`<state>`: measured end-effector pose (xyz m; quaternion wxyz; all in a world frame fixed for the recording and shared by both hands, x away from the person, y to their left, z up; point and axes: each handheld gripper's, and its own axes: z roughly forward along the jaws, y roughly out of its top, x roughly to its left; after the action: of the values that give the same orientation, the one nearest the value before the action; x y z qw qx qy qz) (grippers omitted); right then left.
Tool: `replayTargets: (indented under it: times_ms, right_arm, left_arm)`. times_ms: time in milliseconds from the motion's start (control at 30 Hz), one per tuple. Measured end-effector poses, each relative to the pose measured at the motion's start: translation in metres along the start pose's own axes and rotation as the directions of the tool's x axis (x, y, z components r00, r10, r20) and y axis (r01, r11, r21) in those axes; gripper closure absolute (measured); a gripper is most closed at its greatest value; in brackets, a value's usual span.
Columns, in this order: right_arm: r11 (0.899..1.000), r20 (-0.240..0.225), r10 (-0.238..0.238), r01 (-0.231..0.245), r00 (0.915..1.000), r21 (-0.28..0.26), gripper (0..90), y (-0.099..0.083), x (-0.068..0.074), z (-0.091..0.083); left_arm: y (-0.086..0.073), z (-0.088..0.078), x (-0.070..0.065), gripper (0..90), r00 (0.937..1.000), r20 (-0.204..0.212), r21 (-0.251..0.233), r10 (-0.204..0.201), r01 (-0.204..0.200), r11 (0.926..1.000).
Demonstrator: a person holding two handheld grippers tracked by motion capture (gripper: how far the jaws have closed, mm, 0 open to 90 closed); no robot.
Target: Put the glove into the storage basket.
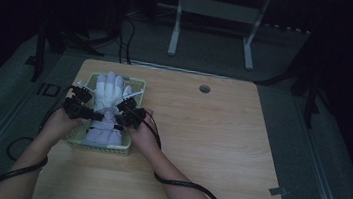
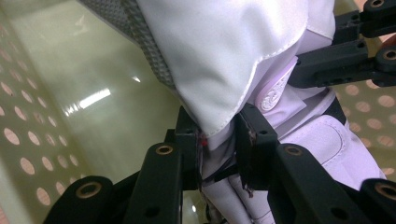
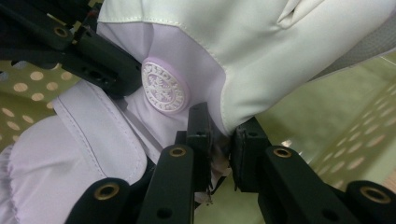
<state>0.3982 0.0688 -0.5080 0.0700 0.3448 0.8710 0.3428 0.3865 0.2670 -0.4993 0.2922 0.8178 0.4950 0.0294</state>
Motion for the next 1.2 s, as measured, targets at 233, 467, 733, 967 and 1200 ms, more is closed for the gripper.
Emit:
replayTargets:
  times_ms: [233, 467, 733, 967, 1200]
  right_arm:
    - [0.999, 0.030, -0.010, 0.009, 0.9995, 0.032, 72.0, 0.001, 0.003, 0.002]
    - [0.998, 0.090, -0.011, 0.005, 0.9959, 0.068, 63.8, 0.003, 0.006, 0.003]
    - [0.997, 0.050, 0.009, -0.013, 0.9987, 0.078, 48.0, 0.001, -0.004, 0.003]
    - [1.000, -0.034, -0.027, 0.027, 0.9991, 0.003, 39.2, 0.002, -0.012, -0.008]
    - [0.998, -0.112, -0.031, 0.025, 0.9932, -0.057, 19.4, 0.000, -0.027, -0.024]
  left_arm:
    - [0.001, 0.006, 0.001, 71.5, 1.0000, -0.006, 0.025, -0.003, 0.004, 0.9997]
    - [0.007, 0.019, -0.003, 67.3, 0.9981, -0.062, 0.103, 0.003, 0.003, 0.9946]
    - [0.015, 0.034, -0.011, 50.6, 0.9846, -0.171, 0.158, 0.036, -0.009, 0.9874]
    - [0.010, 0.028, -0.012, 24.0, 0.9673, -0.242, 0.069, 0.075, -0.060, 0.9959]
    - [0.000, 0.004, -0.015, 7.8, 0.9781, -0.199, -0.155, 0.062, -0.094, 0.9835]
